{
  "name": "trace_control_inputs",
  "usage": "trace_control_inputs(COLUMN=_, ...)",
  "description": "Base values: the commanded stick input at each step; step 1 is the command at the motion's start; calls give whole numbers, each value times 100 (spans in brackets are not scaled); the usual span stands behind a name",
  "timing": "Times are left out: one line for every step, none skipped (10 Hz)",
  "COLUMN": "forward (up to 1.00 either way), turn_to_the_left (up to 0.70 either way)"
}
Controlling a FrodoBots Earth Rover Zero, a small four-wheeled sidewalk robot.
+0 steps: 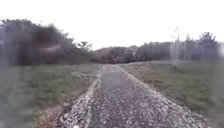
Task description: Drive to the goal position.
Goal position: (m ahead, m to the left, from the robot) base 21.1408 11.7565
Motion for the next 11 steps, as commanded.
trace_control_inputs(forward=70, turn_to_the_left=-11)
trace_control_inputs(forward=70, turn_to_the_left=-12)
trace_control_inputs(forward=70, turn_to_the_left=-5)
trace_control_inputs(forward=70, turn_to_the_left=0)
trace_control_inputs(forward=70, turn_to_the_left=0)
trace_control_inputs(forward=70, turn_to_the_left=0)
trace_control_inputs(forward=70, turn_to_the_left=0)
trace_control_inputs(forward=70, turn_to_the_left=0)
trace_control_inputs(forward=70, turn_to_the_left=0)
trace_control_inputs(forward=70, turn_to_the_left=0)
trace_control_inputs(forward=70, turn_to_the_left=0)
